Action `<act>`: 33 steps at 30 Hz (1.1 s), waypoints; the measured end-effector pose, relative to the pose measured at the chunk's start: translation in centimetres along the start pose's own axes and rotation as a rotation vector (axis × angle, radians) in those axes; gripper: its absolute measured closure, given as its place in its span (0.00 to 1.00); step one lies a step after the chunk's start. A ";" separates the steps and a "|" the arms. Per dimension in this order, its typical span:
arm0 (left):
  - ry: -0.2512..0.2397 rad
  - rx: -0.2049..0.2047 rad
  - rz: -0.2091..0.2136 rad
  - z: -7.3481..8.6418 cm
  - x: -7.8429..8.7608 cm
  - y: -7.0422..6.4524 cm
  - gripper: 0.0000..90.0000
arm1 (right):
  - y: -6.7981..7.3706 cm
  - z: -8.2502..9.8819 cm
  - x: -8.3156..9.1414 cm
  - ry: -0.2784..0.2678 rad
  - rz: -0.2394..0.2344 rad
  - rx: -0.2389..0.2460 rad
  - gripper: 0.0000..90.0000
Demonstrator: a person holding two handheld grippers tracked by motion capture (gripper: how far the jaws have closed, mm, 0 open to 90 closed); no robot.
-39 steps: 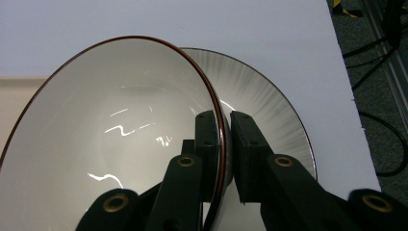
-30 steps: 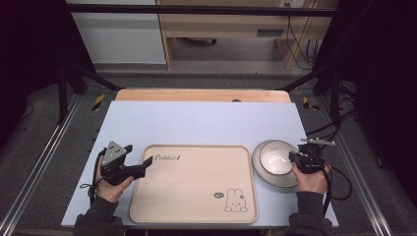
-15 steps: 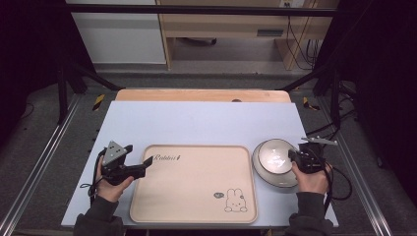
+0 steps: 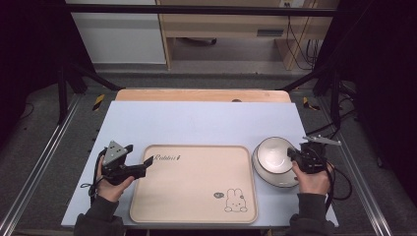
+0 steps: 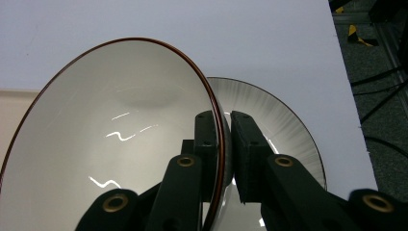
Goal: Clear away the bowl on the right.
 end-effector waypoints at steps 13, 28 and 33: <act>-0.001 -0.001 0.002 0.0 0.0 -0.1 0.16 | 1.2 -0.5 0.8 -0.026 -0.017 0.029 0.91; -0.004 -0.006 0.009 0.0 0.1 -0.3 0.16 | 3.3 -1.0 1.3 -0.042 -0.067 0.080 0.91; -0.004 -0.007 0.010 0.0 0.1 -0.3 0.16 | 4.1 -1.1 1.4 -0.043 -0.097 0.090 0.91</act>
Point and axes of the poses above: each handheld gripper's, and its own axes: x roughly backward along the jaws, z roughly out of its underside, y roughly to its left, the point moved 4 cm from there along -x, roughly forward along the jaws, and after that the axes turned 9 degrees about -z, right-handed, at the moved point
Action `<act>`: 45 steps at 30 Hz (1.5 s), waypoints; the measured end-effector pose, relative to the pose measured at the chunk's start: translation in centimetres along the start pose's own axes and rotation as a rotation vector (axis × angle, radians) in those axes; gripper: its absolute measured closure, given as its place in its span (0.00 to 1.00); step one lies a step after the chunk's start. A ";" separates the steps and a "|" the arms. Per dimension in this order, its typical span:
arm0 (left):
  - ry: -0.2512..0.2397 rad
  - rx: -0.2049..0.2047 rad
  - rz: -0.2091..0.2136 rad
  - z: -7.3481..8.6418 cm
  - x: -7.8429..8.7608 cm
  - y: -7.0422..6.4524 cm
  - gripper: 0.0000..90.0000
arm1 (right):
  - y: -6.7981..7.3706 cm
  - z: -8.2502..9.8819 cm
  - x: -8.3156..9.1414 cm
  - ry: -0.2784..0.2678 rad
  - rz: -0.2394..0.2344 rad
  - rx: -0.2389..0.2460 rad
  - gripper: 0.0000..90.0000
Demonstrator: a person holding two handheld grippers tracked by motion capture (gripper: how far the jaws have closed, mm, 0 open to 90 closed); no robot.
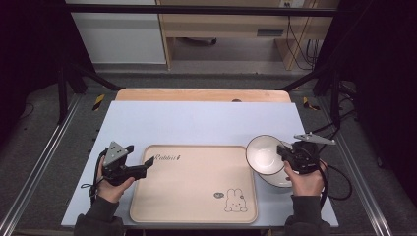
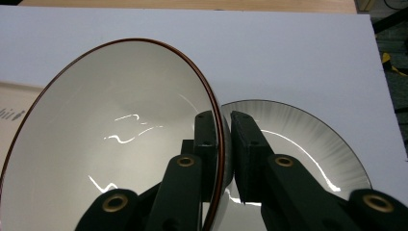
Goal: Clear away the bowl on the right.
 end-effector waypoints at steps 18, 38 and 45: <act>-0.004 -0.001 -0.001 -0.1 0.1 0.0 0.16 | 2.9 -0.2 -0.9 0.017 -0.100 0.042 0.91; -0.007 0.002 0.001 -0.2 0.2 0.1 0.16 | 5.9 0.1 -2.9 0.064 -0.170 0.099 0.91; -0.007 0.003 0.001 -0.2 0.2 0.1 0.16 | 7.0 0.4 -3.8 0.086 -0.205 0.109 0.91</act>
Point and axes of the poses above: each handheld gripper's, and its own axes: x roughly backward along the jaws, z roughly out of its underside, y roughly to its left, the point moved 4 cm from there along -x, roughly forward along the jaws, and after that the axes turned 9 degrees about -z, right-handed, at the moved point
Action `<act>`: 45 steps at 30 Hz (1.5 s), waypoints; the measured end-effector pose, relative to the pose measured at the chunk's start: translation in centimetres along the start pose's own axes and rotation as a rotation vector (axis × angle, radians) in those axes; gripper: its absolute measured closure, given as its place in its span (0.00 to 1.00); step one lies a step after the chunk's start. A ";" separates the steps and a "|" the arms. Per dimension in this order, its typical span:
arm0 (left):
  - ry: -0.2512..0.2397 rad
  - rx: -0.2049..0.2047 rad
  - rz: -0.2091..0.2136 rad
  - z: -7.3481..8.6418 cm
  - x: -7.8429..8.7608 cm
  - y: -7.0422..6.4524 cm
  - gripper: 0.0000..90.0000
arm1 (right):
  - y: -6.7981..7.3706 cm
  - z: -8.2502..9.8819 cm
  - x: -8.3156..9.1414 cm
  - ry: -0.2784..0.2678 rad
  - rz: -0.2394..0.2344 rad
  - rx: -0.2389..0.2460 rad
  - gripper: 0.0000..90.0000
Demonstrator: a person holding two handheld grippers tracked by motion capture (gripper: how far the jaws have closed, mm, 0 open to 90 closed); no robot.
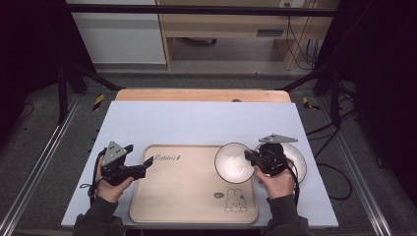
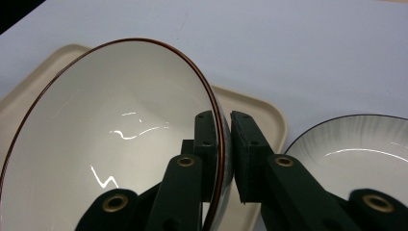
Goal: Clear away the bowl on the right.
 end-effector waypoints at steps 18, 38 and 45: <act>0.002 -0.002 0.001 0.0 0.0 0.0 0.16 | 2.2 0.0 -2.0 0.039 -0.056 0.045 0.91; 0.003 -0.006 0.003 0.1 -0.1 -0.1 0.16 | 4.3 0.7 -4.6 0.097 -0.109 0.067 0.91; 0.003 -0.007 0.003 0.1 0.0 -0.1 0.16 | 4.7 1.0 -5.5 0.121 -0.117 0.075 0.91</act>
Point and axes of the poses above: each handheld gripper's, and its own axes: x roughly backward along the jaws, z roughly out of its underside, y roughly to its left, the point moved 4 cm from there along -x, roughly forward along the jaws, and after that the axes turned 9 degrees about -z, right-handed, at the moved point
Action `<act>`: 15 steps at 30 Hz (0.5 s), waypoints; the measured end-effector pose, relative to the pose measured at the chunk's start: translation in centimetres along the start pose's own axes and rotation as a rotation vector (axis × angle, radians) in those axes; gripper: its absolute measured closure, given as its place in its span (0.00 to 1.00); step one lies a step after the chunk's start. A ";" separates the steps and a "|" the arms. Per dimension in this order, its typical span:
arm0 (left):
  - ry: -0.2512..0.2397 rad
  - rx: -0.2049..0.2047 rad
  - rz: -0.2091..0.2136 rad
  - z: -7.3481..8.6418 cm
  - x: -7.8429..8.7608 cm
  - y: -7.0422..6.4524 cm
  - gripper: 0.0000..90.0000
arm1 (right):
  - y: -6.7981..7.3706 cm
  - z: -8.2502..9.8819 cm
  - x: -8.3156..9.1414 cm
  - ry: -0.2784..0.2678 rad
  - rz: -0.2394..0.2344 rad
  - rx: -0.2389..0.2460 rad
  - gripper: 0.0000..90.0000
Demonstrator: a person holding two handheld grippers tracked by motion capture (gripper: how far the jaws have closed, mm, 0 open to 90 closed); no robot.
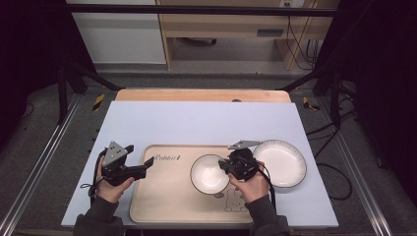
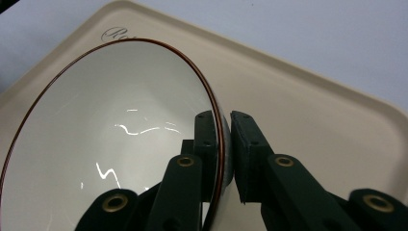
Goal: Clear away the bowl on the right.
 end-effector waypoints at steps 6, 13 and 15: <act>0.001 0.000 0.001 0.0 0.0 0.0 0.16 | 0.4 0.2 -0.8 0.022 -0.013 0.006 0.91; 0.000 -0.001 0.000 0.0 0.0 0.0 0.16 | 0.8 0.4 -1.7 0.037 -0.032 0.002 0.91; 0.001 -0.001 0.001 0.0 0.0 0.0 0.16 | 0.9 0.4 -2.0 0.040 -0.040 0.007 0.91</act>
Point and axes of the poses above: each handheld gripper's, and its own axes: x roughly backward along the jaws, z roughly out of its underside, y roughly to its left, the point moved 4 cm from there along -x, roughly forward along the jaws, and after that the axes turned 9 degrees about -z, right-handed, at the moved point
